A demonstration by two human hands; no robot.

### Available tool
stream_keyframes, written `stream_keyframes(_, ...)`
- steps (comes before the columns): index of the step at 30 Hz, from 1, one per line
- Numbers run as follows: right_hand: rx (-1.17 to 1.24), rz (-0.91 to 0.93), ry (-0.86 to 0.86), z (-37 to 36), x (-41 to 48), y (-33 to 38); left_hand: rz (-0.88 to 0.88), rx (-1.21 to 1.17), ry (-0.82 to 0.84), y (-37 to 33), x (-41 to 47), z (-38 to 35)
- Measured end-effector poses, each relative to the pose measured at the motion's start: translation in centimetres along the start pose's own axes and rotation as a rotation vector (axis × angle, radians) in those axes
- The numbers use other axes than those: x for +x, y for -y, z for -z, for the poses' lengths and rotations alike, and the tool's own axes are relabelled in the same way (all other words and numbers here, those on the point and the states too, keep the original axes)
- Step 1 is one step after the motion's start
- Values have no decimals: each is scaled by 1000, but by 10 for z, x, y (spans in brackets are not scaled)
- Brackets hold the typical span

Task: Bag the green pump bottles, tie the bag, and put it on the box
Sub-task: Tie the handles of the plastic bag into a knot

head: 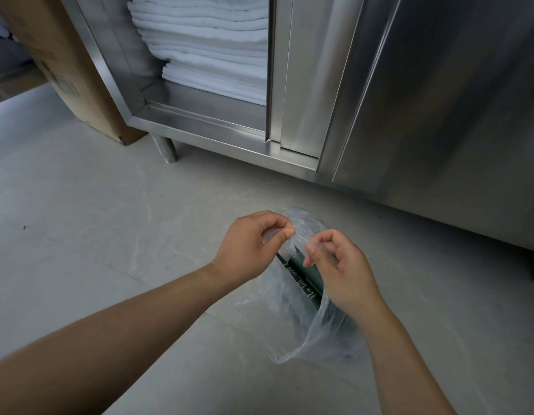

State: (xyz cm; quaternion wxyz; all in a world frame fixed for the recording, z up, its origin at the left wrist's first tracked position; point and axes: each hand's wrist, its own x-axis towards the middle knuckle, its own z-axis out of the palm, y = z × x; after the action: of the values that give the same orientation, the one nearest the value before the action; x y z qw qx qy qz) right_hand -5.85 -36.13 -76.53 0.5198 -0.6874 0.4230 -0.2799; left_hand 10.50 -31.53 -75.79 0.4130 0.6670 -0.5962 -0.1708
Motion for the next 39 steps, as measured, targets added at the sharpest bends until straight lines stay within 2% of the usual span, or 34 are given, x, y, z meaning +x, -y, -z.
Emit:
stream_keyframes(4, -1, -16, -14, 3, 0, -2, 8, 7, 13, 2, -1, -1)
stream_keyframes(13, -49, 94, -153, 2, 1, 0, 28, -2, 29, 5, -2, -2)
stream_keyframes(20, 39, 70, -165, -1, 2, -4, 83, -23, 31, 9, -2, -3)
stream_keyframes(26, 53, 33, -213, -8, 5, -11, 163, -119, 71, 13, -5, -1)
stream_keyframes(35, 110, 30, -271, -13, 7, -6, 270, -299, -1, 14, -7, 10)
stream_keyframes(39, 123, 34, -289, -12, 7, -5, 225, -370, 43, 16, -14, 21)
